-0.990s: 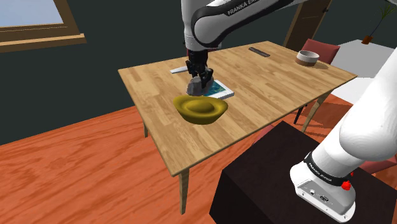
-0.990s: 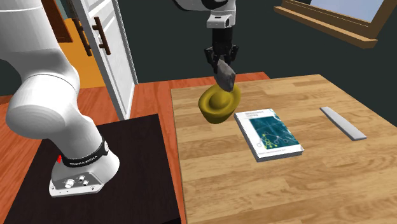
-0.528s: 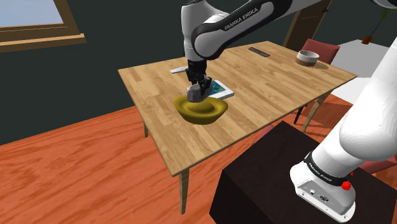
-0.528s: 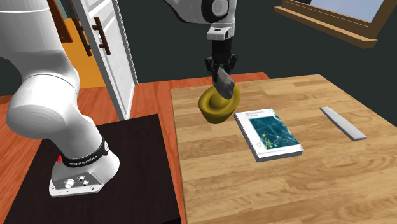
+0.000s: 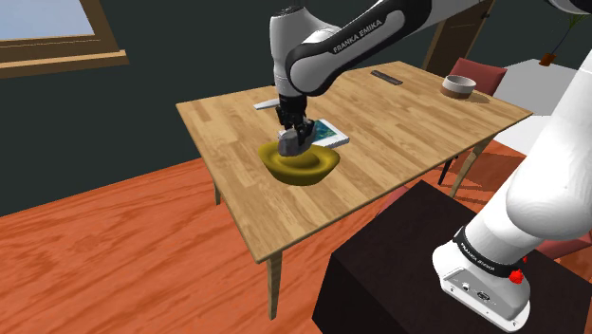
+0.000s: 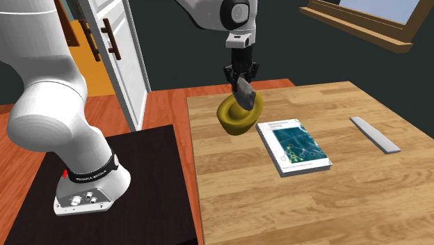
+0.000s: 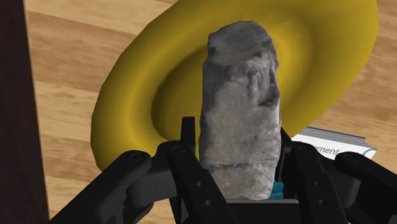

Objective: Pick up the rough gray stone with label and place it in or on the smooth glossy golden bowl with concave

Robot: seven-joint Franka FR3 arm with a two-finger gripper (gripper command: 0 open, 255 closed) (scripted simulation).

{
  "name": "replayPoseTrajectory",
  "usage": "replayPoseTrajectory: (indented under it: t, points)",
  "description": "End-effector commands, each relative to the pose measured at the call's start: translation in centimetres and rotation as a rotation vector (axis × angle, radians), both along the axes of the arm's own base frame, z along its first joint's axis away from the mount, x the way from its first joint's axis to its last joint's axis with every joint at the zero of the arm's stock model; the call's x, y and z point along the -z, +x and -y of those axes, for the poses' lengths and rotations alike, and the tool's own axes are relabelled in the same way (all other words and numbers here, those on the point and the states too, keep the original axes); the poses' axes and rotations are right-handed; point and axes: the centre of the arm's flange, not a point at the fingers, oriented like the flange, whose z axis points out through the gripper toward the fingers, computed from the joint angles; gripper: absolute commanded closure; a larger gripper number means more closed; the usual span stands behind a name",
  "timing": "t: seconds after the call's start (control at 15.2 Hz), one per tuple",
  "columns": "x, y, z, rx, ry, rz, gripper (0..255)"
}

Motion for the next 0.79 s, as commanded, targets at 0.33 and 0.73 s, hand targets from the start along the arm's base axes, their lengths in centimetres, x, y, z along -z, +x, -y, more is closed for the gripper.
replayPoseTrajectory:
  t: [0.33, 0.73]
  points:
    - [0.3, -0.1, 0.2, 0.003, -0.003, -0.007, 0]
    - [-4.6, 0.0, -0.5, 0.003, -0.003, -0.007, 0]
